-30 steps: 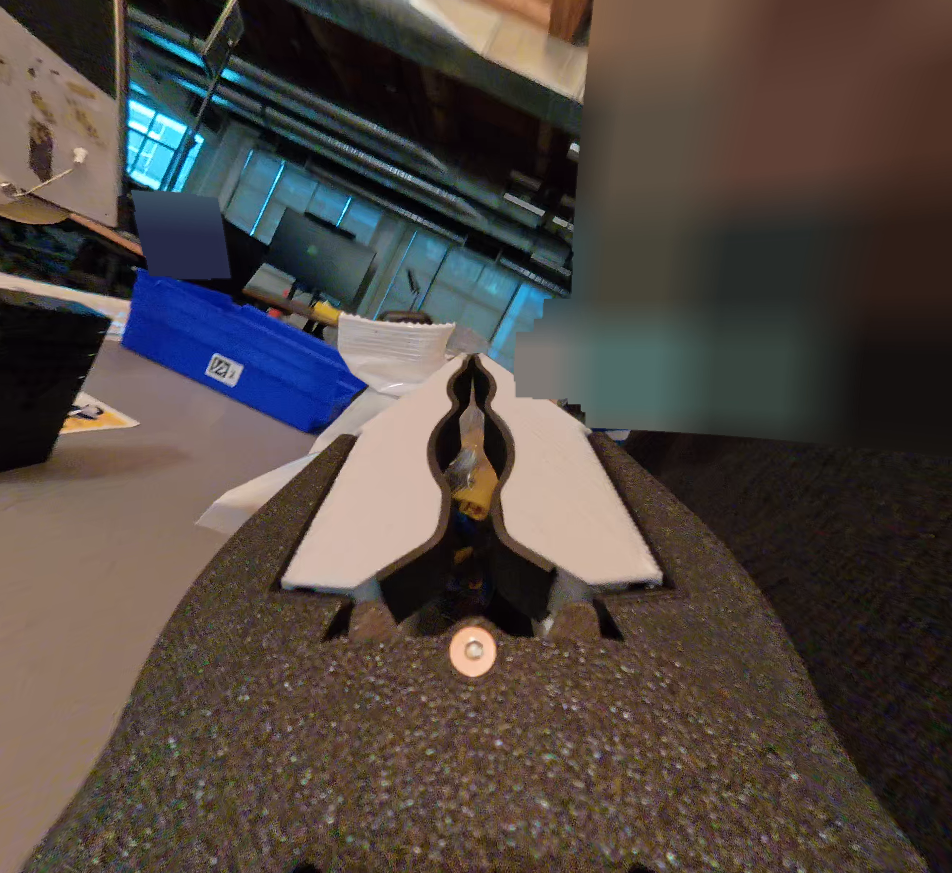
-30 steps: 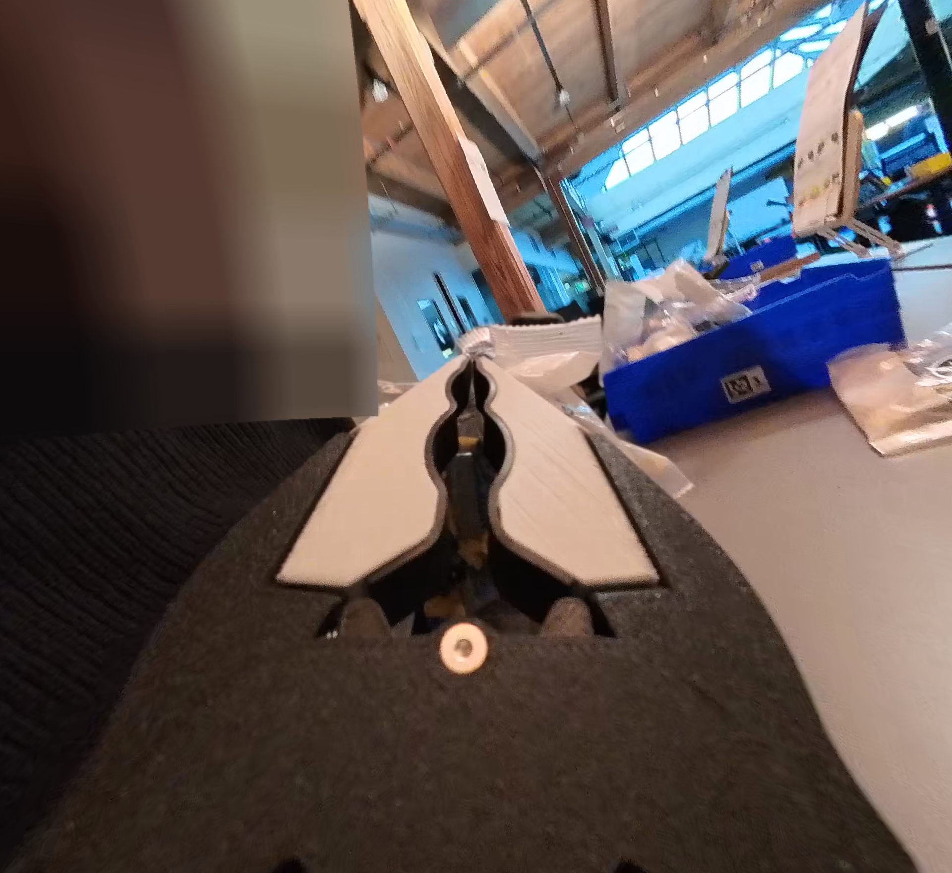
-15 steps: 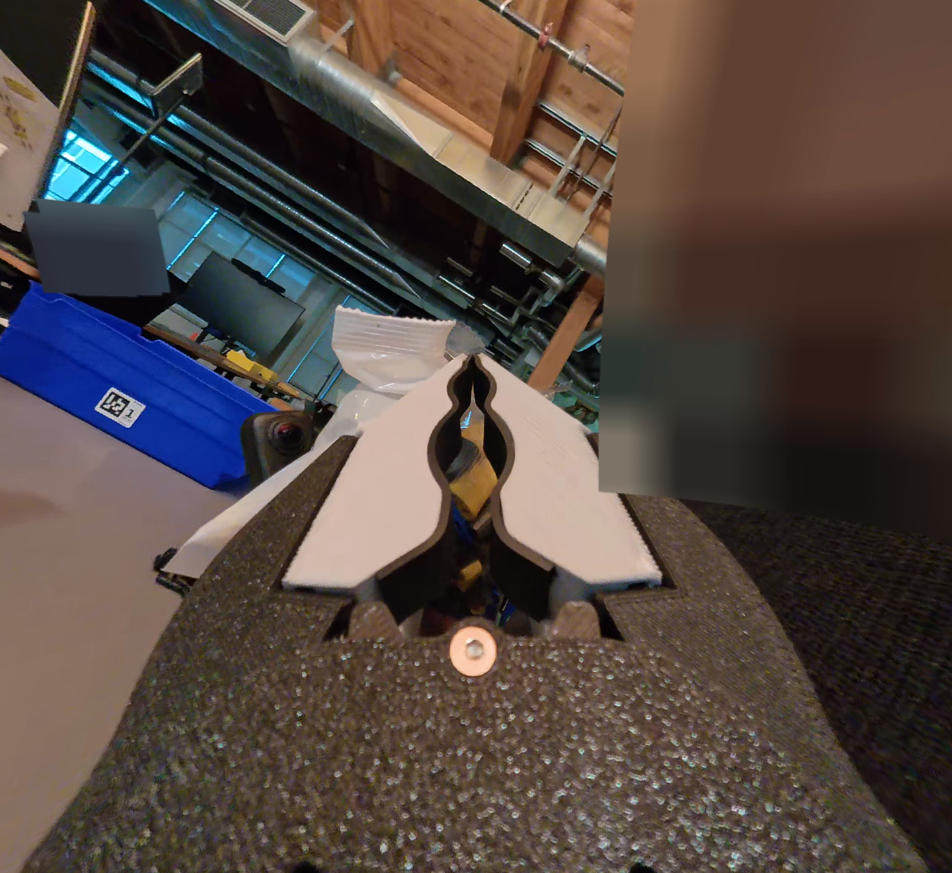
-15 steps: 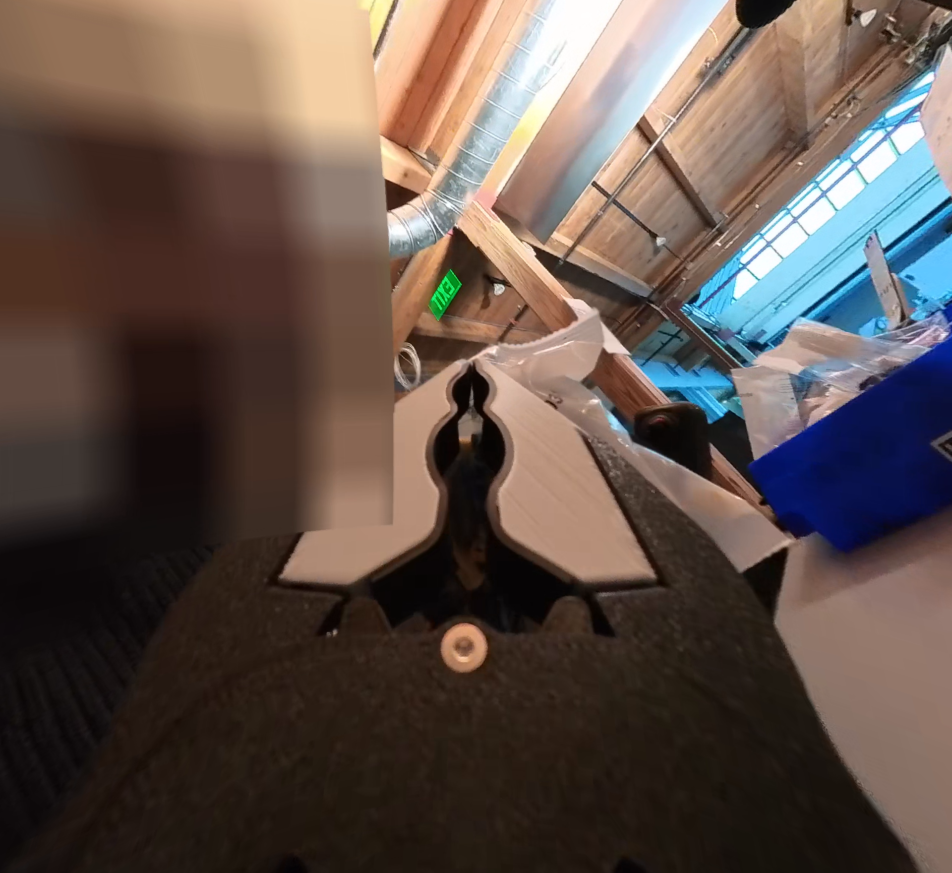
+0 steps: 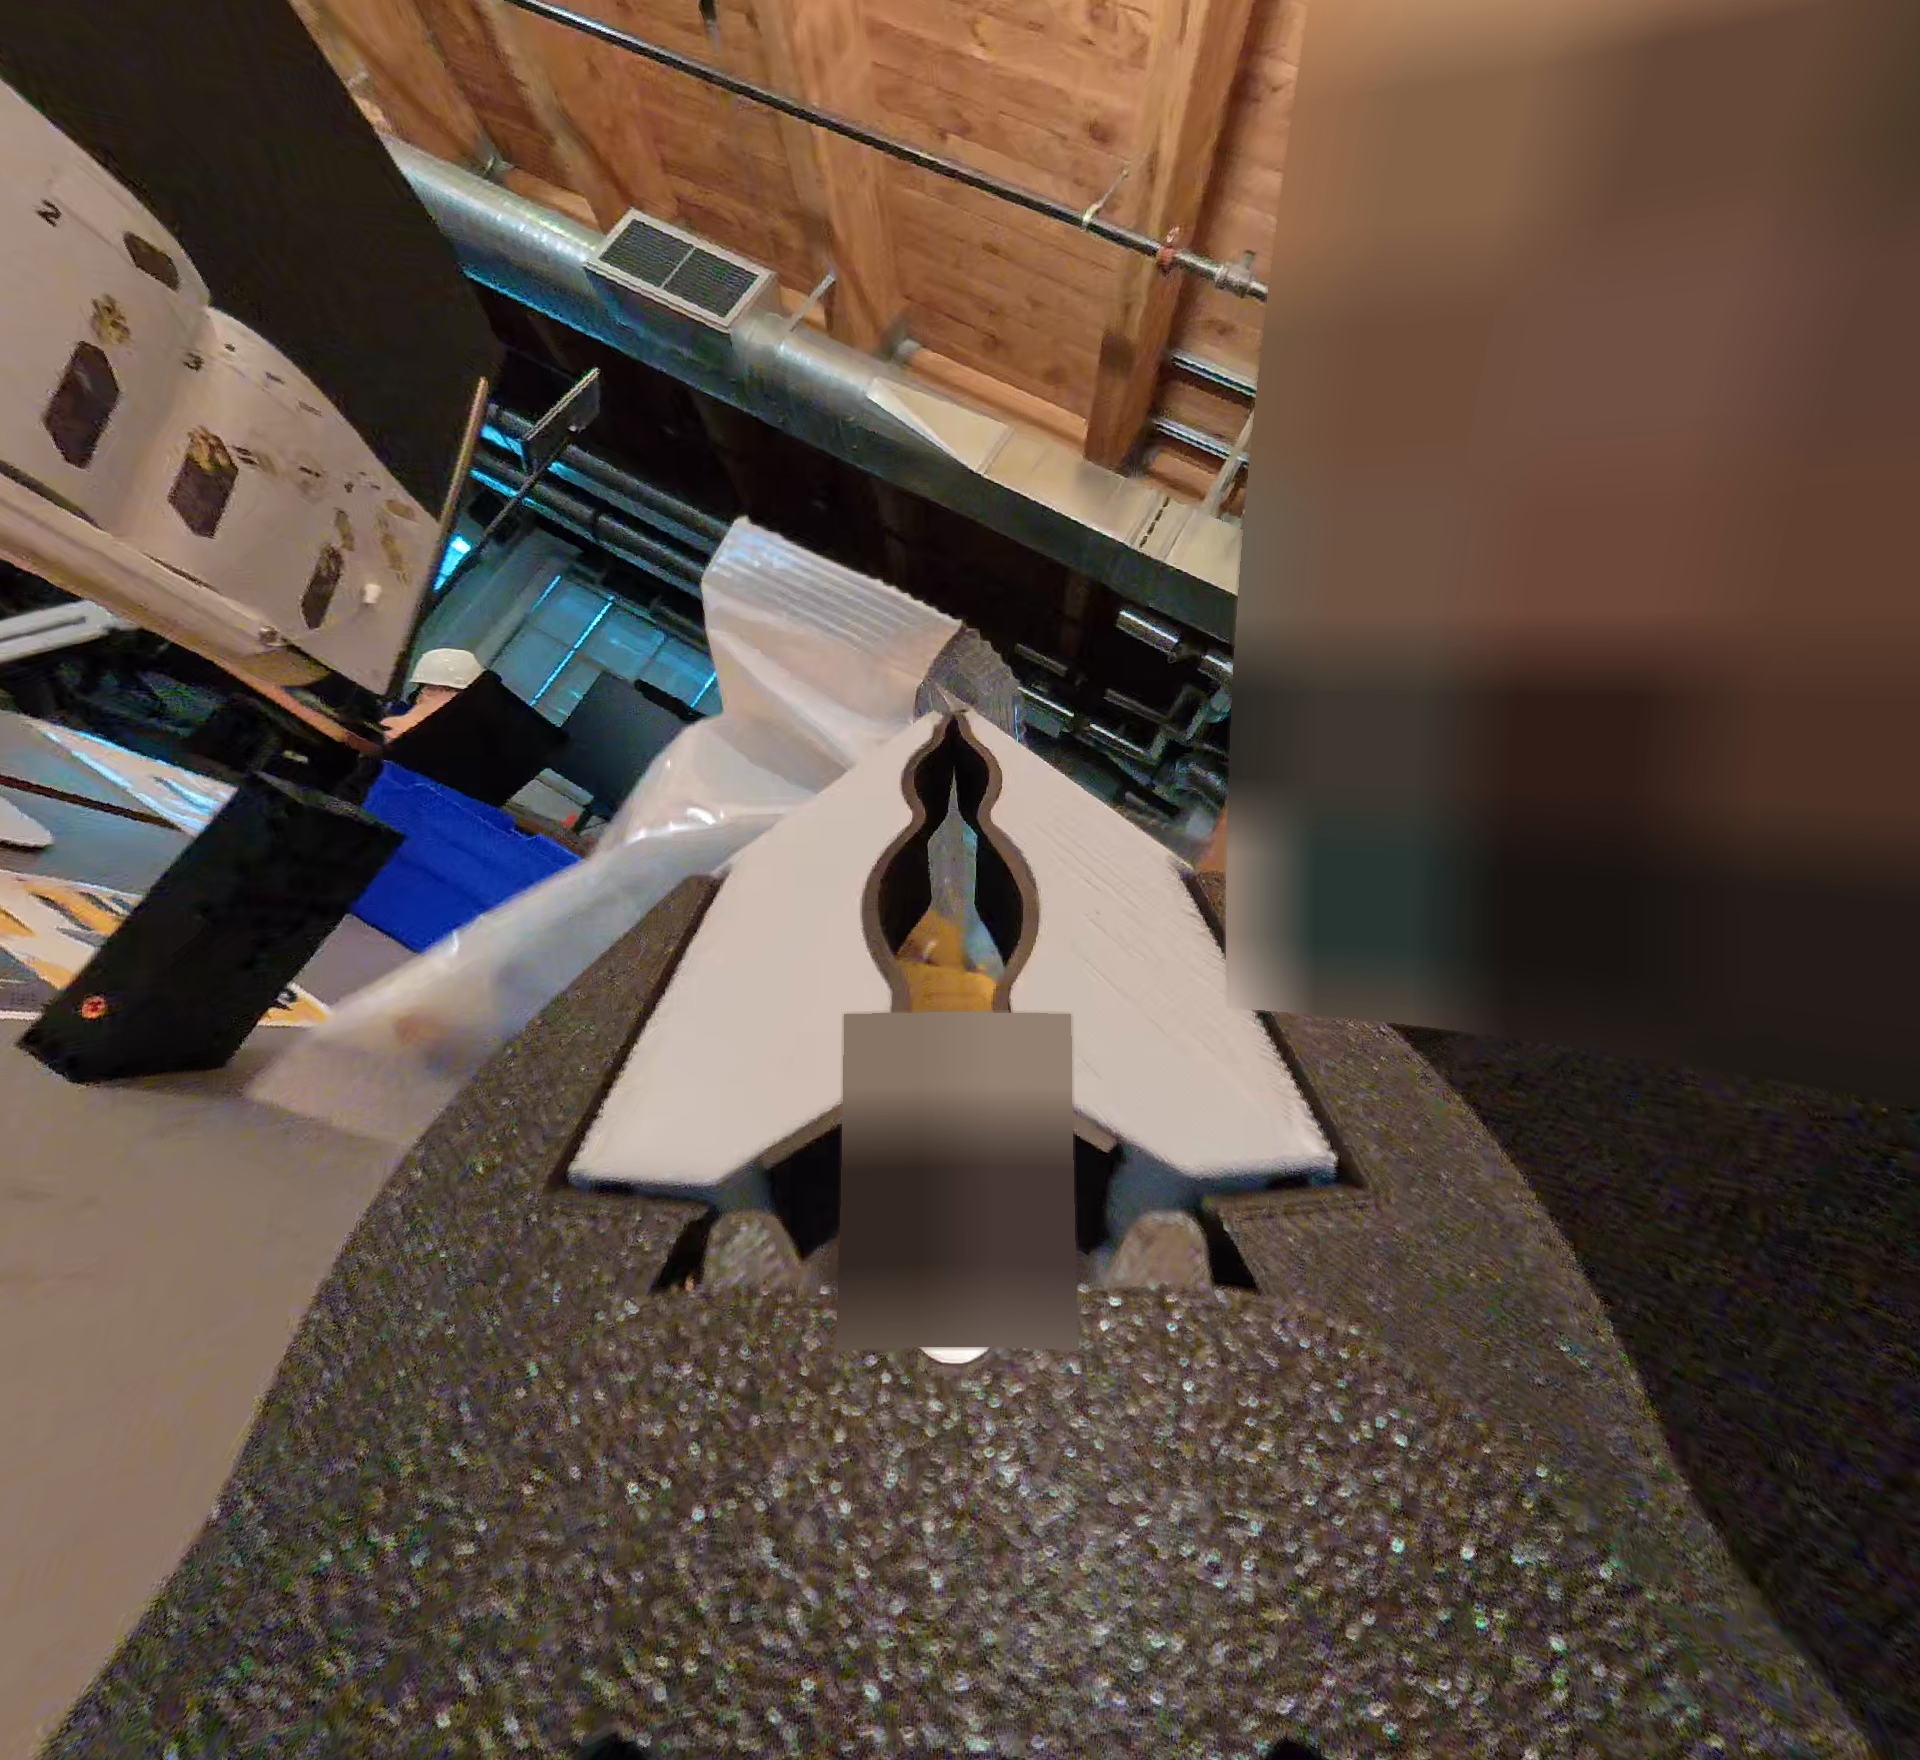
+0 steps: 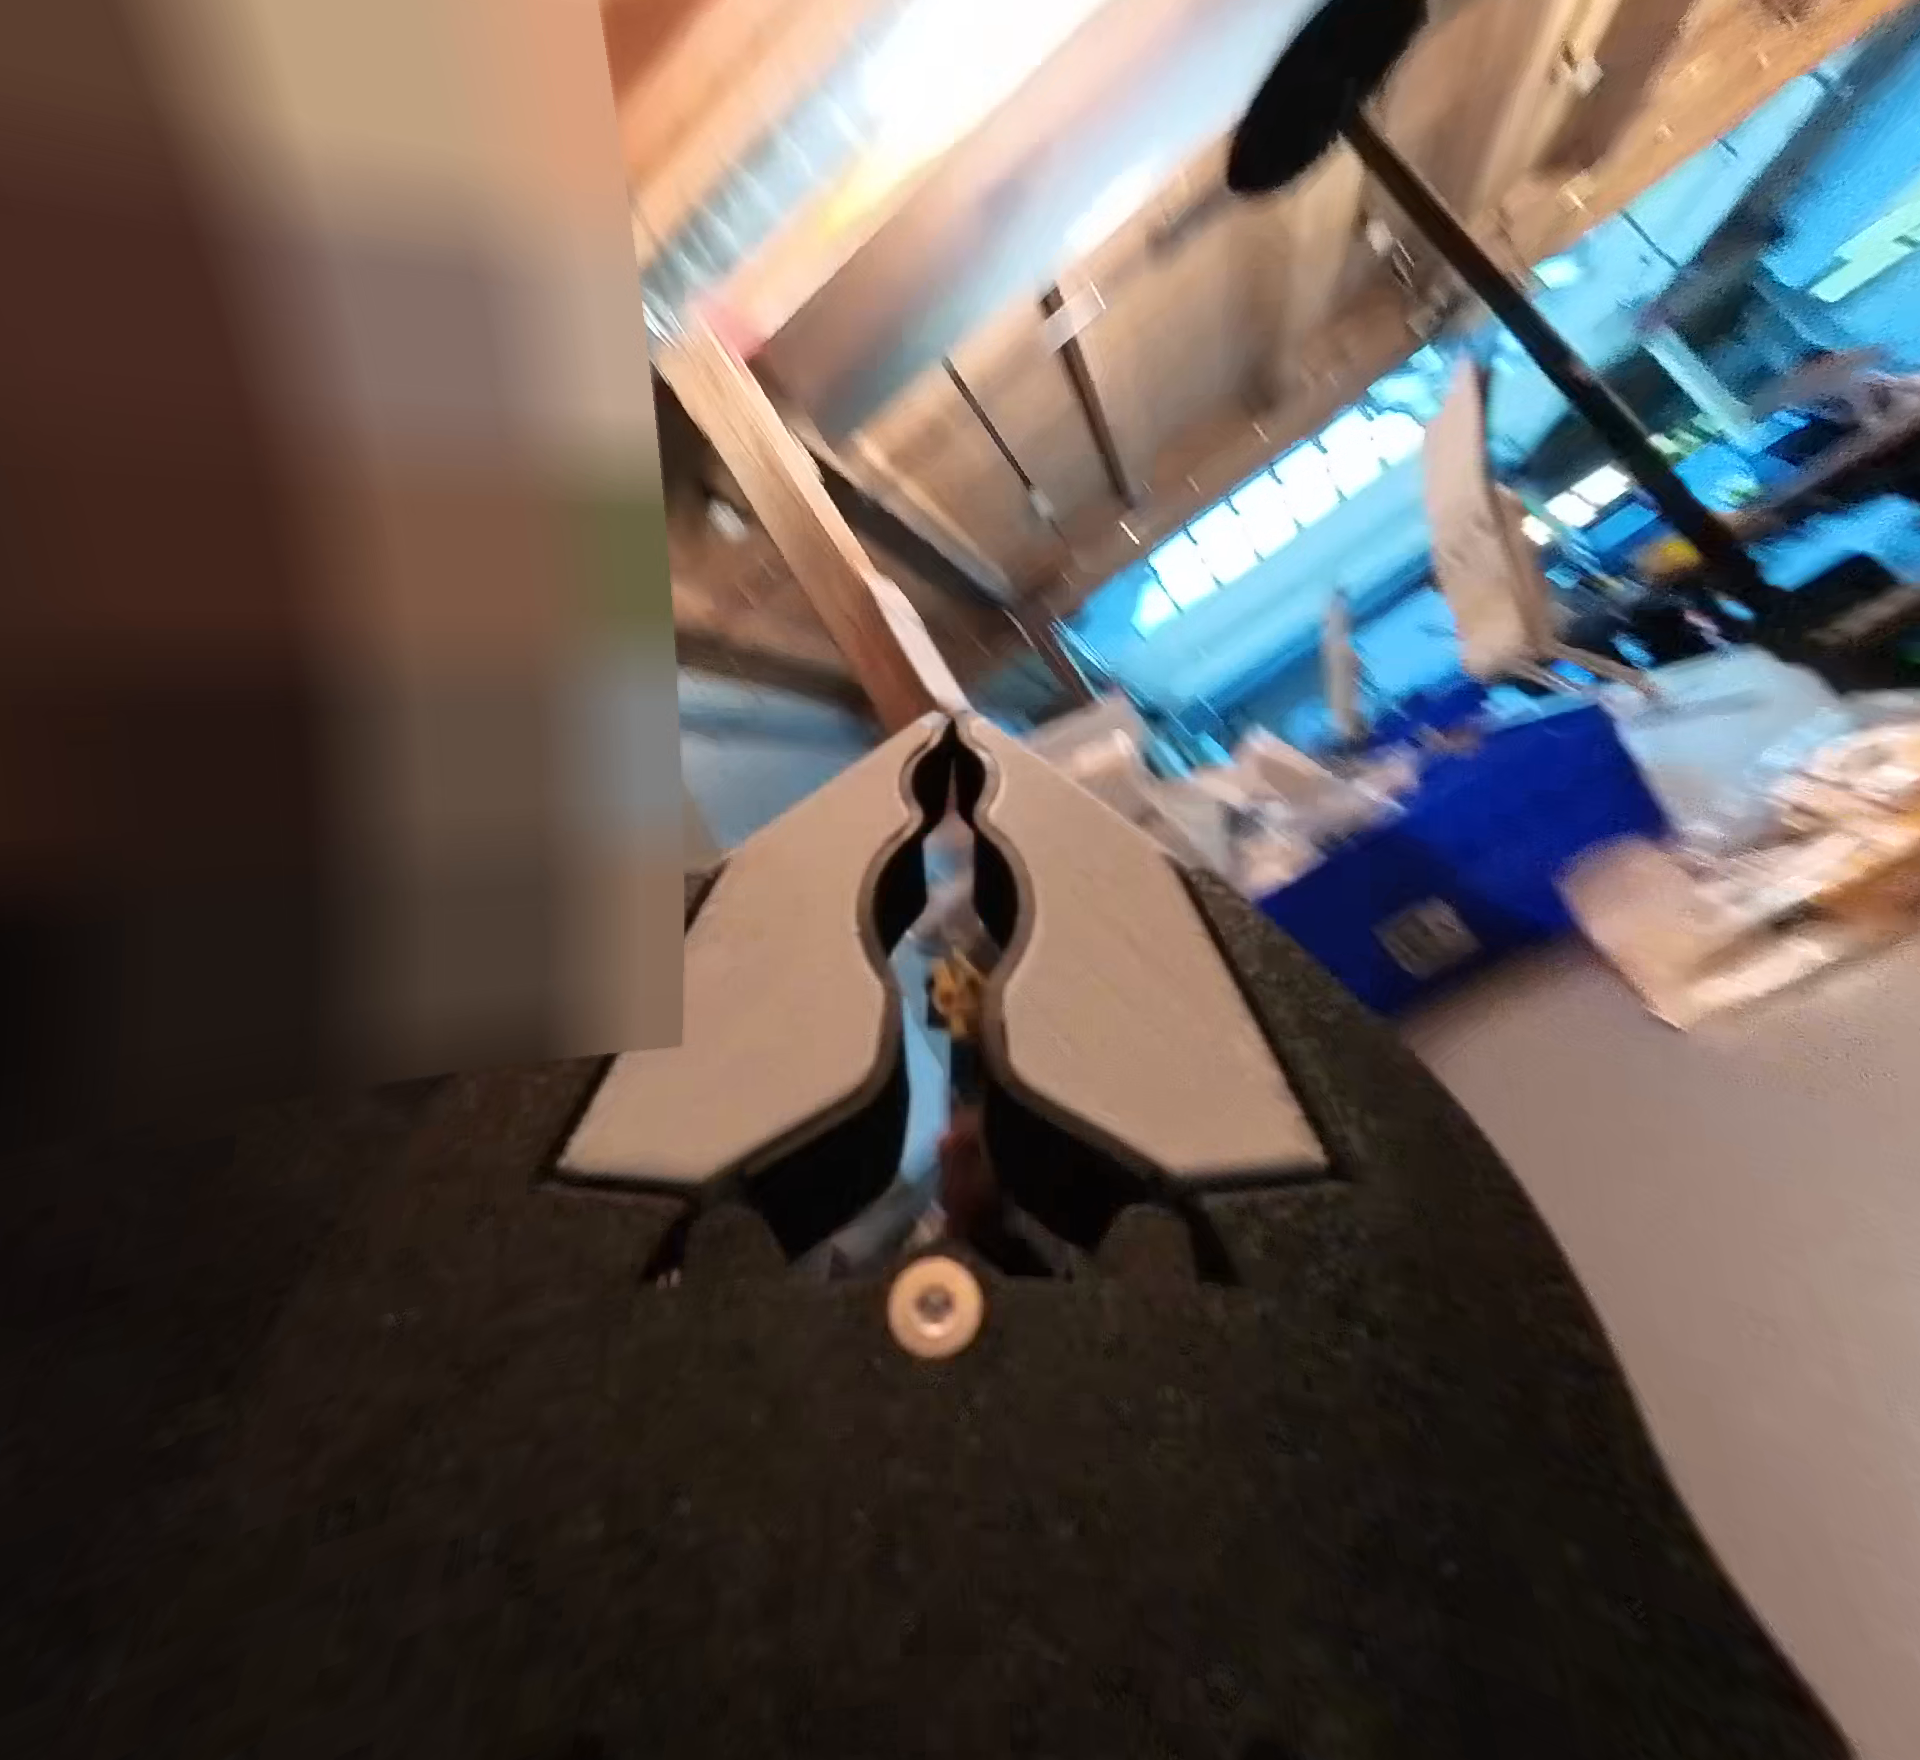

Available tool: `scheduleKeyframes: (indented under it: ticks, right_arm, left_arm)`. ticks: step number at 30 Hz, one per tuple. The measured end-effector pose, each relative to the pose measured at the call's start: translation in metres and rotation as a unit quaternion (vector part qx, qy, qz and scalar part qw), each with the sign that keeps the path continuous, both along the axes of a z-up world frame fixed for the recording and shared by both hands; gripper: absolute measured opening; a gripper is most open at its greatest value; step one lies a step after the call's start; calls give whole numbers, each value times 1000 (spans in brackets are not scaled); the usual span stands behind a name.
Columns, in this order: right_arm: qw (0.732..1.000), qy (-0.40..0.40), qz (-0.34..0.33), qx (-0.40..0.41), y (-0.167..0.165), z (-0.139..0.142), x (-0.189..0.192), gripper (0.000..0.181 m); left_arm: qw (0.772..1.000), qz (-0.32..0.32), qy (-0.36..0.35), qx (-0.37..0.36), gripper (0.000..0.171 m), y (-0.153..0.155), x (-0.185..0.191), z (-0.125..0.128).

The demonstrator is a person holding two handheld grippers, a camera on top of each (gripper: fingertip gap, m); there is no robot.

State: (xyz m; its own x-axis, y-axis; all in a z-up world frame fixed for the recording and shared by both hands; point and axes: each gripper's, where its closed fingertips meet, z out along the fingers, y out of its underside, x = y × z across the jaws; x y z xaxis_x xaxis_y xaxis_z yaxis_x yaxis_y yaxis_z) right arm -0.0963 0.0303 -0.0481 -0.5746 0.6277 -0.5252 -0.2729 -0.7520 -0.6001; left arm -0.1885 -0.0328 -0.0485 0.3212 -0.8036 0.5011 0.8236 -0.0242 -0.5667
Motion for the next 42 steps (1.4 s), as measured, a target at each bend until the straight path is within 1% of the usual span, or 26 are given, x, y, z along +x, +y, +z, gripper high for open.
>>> scheduleKeyframes:
  ticks: [1,2,4,5,6,9,12,16,19,20,21,24,25,27,28,30,34,36,39,42]
  right_arm:
    - [998,-42,-11,40,-6,-7,-11,0]
    - [994,-77,-23,77,-10,-13,-19,0]
    - [984,-116,-46,126,-14,-18,-28,3]
    - [980,-128,-52,141,-16,-18,-33,15]
    - [978,-133,-54,153,-19,-18,-36,20]
    - [967,-156,-46,194,-33,-25,-48,22]
    - [957,-182,-43,222,-41,-37,-57,22]
    - [966,-171,1,194,-44,-38,-56,22]
    - [965,-173,30,193,-49,-41,-54,21]
    - [964,-173,38,196,-51,-42,-53,18]
    - [963,-173,52,201,-55,-42,-51,11]
    - [956,-190,79,209,-64,-47,-53,9]
    - [954,-195,77,215,-63,-49,-53,9]
    - [948,-205,71,232,-60,-51,-51,1]
    - [950,-201,68,227,-57,-49,-50,0]
    - [959,-188,69,200,-52,-44,-47,0]
    - [979,-138,64,133,-40,-32,-36,0]
    - [985,-128,57,96,-31,-30,-33,0]
    - [979,-167,12,114,-25,-43,-37,0]
    - [977,-189,2,103,-21,-48,-40,0]
  left_arm:
    - [1000,4,11,-1,0,0,-1,-1]
    - [1000,2,28,-3,0,-1,1,-3]
    - [998,4,56,-16,0,1,6,-12]
    - [998,-2,63,-21,0,2,8,-15]
    - [997,-3,67,-26,0,3,10,-19]
    - [997,-18,70,-33,0,5,16,-27]
    - [995,-32,91,-37,0,5,26,-33]
    - [992,-46,110,-36,0,3,32,-33]
    - [989,-63,129,-39,0,2,37,-36]
    - [988,-70,132,-41,0,2,37,-37]
    - [987,-75,136,-45,0,3,38,-39]
    - [984,-79,151,-58,0,5,41,-44]
    - [983,-77,154,-63,0,6,41,-45]
    - [981,-63,169,-70,0,8,41,-47]
    - [982,-59,167,-64,0,7,41,-45]
    - [983,-60,161,-58,0,7,43,-39]
    - [981,-42,183,-53,0,10,51,-32]
    - [979,-43,190,-54,0,11,57,-30]
    - [974,-25,213,-71,0,16,58,-39]
    - [970,-15,232,-72,0,15,61,-43]
